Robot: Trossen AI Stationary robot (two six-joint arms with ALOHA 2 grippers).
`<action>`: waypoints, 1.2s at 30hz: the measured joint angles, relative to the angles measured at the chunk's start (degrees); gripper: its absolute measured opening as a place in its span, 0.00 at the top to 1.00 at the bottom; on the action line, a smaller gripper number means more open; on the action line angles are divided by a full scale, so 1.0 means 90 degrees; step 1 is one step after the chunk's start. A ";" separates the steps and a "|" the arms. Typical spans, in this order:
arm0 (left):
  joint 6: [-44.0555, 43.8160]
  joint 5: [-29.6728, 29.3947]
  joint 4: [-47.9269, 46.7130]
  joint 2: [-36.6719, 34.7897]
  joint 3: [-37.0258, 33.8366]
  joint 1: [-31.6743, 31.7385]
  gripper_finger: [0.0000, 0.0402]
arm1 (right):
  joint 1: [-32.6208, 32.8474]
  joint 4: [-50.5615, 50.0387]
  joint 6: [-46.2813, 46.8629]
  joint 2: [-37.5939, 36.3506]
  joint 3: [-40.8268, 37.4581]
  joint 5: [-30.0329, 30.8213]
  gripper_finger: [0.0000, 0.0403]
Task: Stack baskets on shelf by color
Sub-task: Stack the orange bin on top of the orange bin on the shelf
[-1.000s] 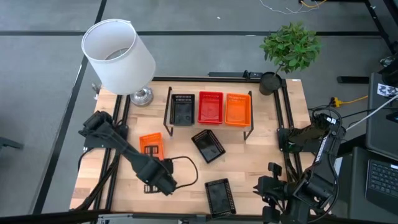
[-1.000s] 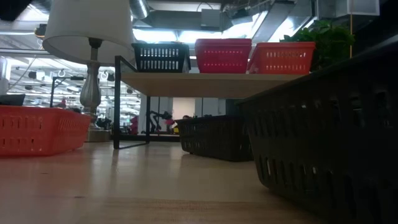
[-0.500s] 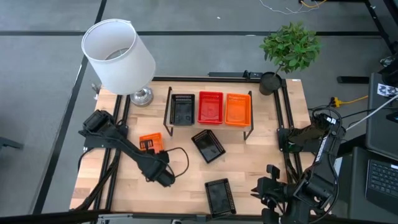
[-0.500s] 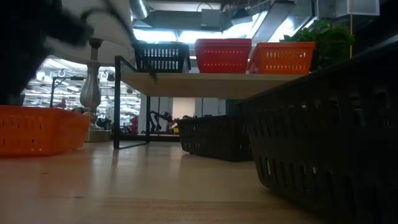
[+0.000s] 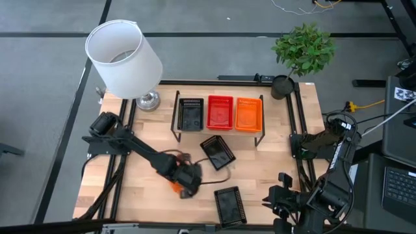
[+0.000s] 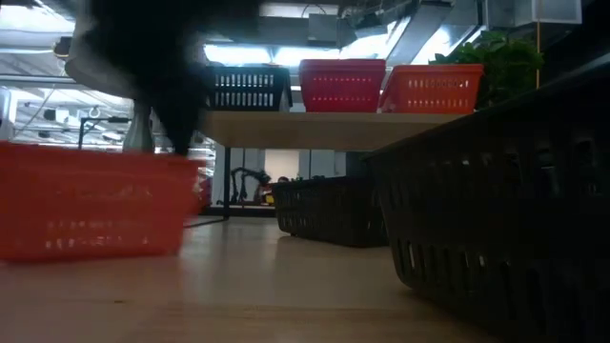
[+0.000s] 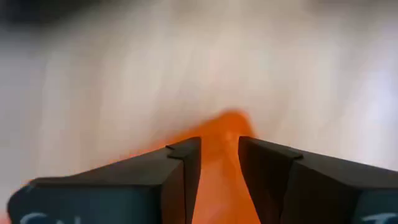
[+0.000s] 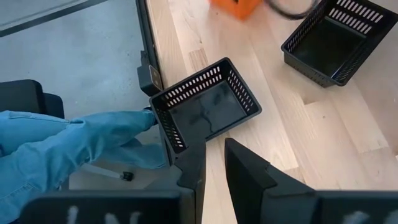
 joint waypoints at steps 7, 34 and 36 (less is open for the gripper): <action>0.0816 0.0002 0.0987 -0.0002 0.0810 -0.0031 0.75 | 0.0000 0.0000 -0.0009 0.0000 0.0000 0.0000 0.85; -0.4379 -0.0307 -0.3033 -0.0002 0.0713 -0.2366 0.75 | -0.2193 0.3013 -0.5269 0.2136 0.0000 -0.1158 0.85; -0.4588 -0.0288 -0.2830 -0.0002 0.0338 -0.2320 0.75 | -0.2397 0.3460 -0.5662 0.2318 -0.0002 -0.1172 0.85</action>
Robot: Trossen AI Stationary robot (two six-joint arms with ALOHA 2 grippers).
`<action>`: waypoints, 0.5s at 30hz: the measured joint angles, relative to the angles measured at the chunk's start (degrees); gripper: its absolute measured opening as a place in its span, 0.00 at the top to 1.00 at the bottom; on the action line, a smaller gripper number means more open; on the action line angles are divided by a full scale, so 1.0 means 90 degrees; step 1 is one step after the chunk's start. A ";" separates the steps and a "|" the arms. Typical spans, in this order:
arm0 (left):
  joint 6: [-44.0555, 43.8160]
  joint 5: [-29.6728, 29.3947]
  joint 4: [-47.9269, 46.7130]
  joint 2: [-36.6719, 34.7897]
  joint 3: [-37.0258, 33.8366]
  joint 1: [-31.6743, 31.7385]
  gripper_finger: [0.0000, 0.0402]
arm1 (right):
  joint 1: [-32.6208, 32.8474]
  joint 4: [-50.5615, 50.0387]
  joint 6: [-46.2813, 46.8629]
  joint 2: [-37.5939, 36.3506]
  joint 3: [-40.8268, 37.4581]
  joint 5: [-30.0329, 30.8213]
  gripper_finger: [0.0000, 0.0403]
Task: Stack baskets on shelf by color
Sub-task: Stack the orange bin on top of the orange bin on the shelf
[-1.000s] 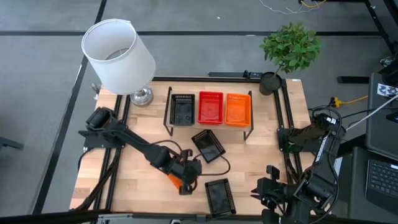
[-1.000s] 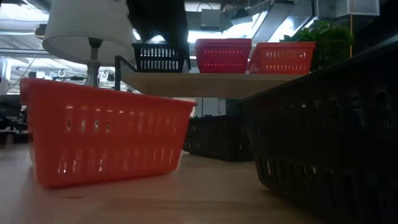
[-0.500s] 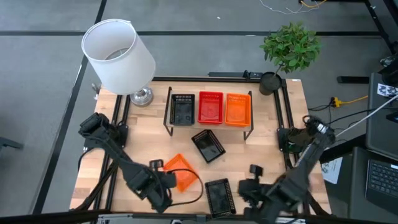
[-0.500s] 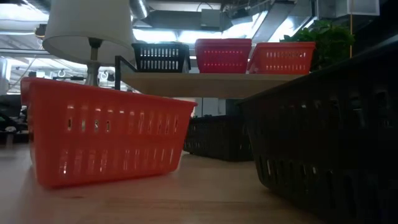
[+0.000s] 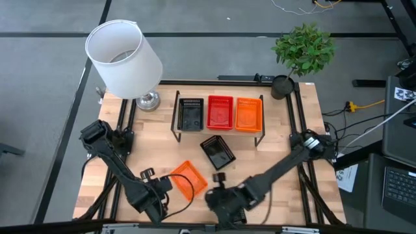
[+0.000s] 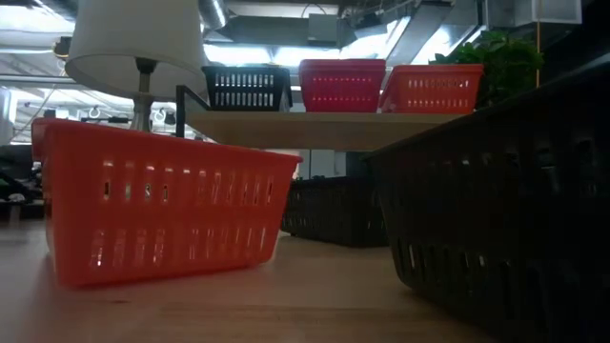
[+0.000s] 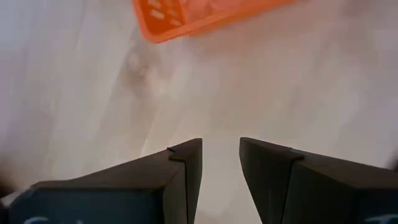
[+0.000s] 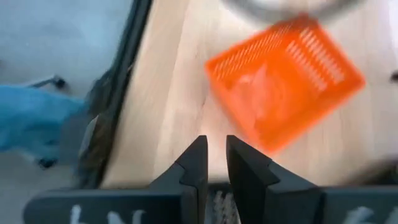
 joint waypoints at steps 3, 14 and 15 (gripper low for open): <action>-0.0088 -0.0021 0.0378 0.0007 -0.0492 0.0195 0.75 | -0.0187 0.0527 -0.0428 0.0166 0.0000 -0.0009 0.85; 0.2310 -0.0863 0.2973 0.0010 -0.1136 0.1510 0.75 | -0.0274 0.0581 -0.0890 0.0305 0.0001 -0.0179 0.85; 0.2525 -0.0837 0.3198 0.0010 -0.1136 0.1589 0.75 | -0.0274 0.0534 -0.0887 0.0305 0.0001 -0.0198 0.85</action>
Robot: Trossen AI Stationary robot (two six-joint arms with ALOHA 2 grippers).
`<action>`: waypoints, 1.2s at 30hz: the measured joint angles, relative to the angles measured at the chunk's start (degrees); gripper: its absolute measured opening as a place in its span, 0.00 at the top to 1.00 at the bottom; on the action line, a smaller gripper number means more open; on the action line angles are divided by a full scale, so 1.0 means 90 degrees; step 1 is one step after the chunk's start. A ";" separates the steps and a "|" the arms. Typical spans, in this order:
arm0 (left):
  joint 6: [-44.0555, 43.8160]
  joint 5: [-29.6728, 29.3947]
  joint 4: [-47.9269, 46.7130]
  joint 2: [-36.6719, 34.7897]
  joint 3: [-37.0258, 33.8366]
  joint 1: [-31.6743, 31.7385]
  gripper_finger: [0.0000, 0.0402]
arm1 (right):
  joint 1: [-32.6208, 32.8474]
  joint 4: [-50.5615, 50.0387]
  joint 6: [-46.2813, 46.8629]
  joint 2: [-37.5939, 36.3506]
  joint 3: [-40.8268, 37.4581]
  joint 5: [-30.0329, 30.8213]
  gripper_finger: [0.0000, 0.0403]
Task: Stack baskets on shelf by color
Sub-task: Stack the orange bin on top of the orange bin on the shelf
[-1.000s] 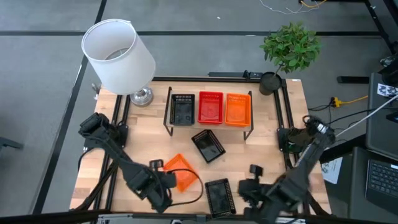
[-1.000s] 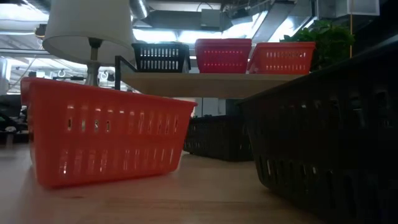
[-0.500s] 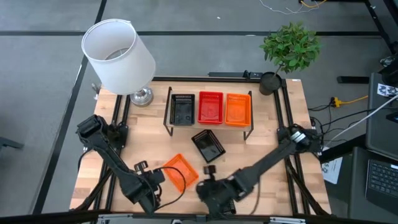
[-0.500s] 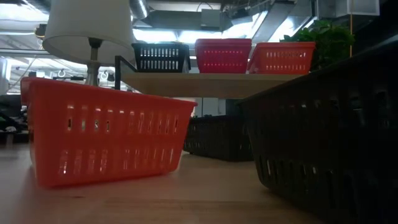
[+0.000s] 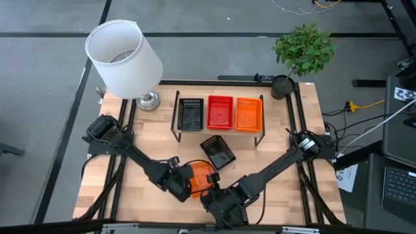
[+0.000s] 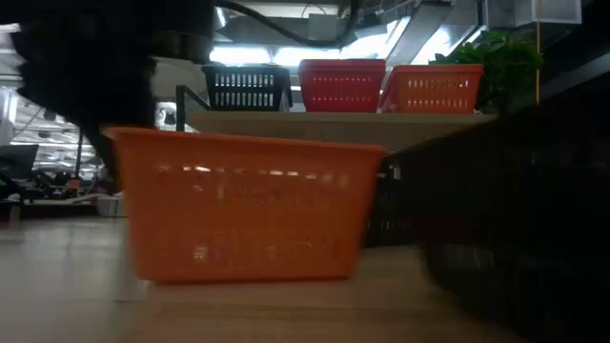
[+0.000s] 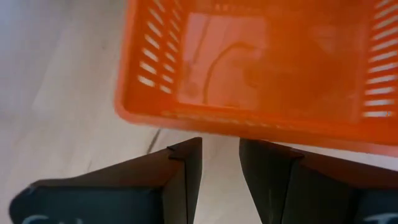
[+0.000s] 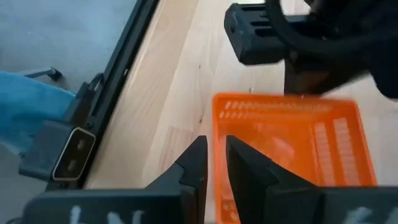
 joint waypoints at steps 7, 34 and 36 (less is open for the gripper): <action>0.0365 0.0481 0.0215 0.0000 0.0000 0.0113 0.75 | 0.0029 -0.0410 0.0345 0.0000 -0.0001 -0.0313 0.85; -0.1123 -0.3725 -0.0983 -0.2225 0.0012 -0.2875 0.77 | -0.0291 -0.0132 0.0835 0.0809 -0.0001 -0.0486 0.50; -0.1118 -0.4062 -0.0984 -0.2259 0.0012 -0.3059 0.77 | -0.0301 -0.0105 0.0839 0.0877 -0.0001 -0.0389 0.51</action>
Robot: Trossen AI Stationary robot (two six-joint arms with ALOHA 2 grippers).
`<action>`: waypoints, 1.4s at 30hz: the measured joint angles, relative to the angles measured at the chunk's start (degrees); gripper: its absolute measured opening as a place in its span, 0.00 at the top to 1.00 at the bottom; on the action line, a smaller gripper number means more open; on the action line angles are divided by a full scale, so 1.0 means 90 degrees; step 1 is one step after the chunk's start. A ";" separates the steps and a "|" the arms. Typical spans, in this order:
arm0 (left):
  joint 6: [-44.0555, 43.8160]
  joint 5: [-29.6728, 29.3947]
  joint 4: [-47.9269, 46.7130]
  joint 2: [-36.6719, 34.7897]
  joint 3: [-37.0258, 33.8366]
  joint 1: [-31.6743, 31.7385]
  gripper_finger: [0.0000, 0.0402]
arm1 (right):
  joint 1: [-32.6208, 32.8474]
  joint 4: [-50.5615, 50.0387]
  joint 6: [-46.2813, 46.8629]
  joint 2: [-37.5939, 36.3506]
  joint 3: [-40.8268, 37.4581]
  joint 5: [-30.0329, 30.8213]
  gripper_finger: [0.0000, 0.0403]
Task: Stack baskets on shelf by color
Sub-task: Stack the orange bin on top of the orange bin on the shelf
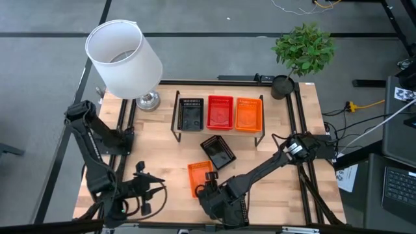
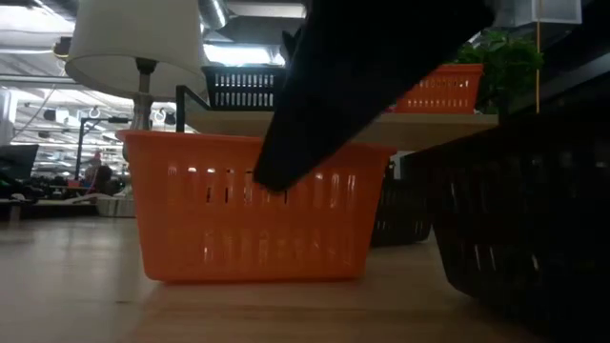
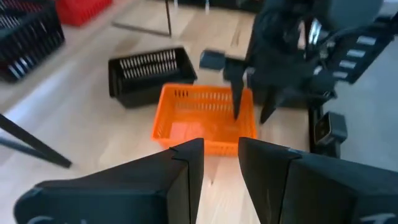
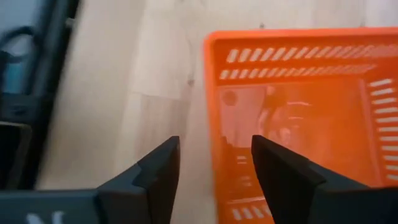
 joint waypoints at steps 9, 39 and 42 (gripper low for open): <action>-0.0019 -0.0354 0.0002 -0.0009 0.0000 -0.0204 0.77 | 0.0000 0.0047 0.0229 0.0022 0.0050 0.0060 0.79; 0.0192 -0.0354 -0.0015 -0.0006 0.0000 -0.0109 0.77 | 0.1863 -0.5030 0.1602 -0.0646 0.3135 0.4486 0.99; 0.0192 -0.0352 -0.0015 -0.0004 0.0000 -0.0061 0.77 | 0.2024 -0.5938 0.2246 -0.0646 0.3134 0.5061 0.99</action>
